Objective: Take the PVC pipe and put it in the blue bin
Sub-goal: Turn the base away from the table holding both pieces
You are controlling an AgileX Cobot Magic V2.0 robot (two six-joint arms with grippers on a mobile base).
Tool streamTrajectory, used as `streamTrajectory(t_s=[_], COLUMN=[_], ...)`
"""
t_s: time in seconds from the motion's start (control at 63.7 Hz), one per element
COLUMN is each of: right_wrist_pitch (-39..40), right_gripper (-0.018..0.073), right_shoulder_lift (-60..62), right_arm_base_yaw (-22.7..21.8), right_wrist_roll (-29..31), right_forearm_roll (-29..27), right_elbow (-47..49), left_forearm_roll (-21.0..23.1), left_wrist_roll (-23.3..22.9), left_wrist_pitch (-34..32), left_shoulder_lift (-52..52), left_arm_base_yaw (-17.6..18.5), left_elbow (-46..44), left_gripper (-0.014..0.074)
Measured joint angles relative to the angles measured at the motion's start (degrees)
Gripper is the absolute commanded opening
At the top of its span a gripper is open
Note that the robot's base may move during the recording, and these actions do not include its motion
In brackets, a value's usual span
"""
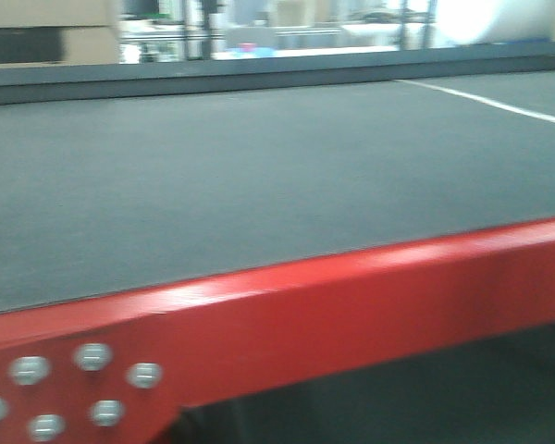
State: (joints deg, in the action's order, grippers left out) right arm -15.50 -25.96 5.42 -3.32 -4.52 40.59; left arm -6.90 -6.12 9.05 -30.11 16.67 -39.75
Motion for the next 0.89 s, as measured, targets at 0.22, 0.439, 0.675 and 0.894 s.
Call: streamTrajectory(t_s=[0.22,0.439,0.675,0.894], right_wrist_pitch=[0.0,0.0,0.0,0.0], right_gripper=[-0.0168,-0.0168,-0.0168,-0.0168], right_shoulder_lift=[0.0,0.0,0.0,0.0], right_arm_base_yaw=[0.0,0.0,0.0,0.0], right_wrist_roll=[0.0,0.0,0.0,0.0], right_forearm_roll=[0.0,0.0,0.0,0.0], right_elbow=[0.0,0.0,0.0,0.0], left_forearm_roll=[0.0,0.0,0.0,0.0], left_wrist_roll=[0.0,0.0,0.0,0.0], left_wrist_pitch=[0.0,0.0,0.0,0.0], left_shoulder_lift=[0.0,0.0,0.0,0.0], left_arm_base_yaw=[0.0,0.0,0.0,0.0], left_elbow=[0.0,0.0,0.0,0.0], left_gripper=[-0.0111,-0.0111,-0.0111,-0.0111])
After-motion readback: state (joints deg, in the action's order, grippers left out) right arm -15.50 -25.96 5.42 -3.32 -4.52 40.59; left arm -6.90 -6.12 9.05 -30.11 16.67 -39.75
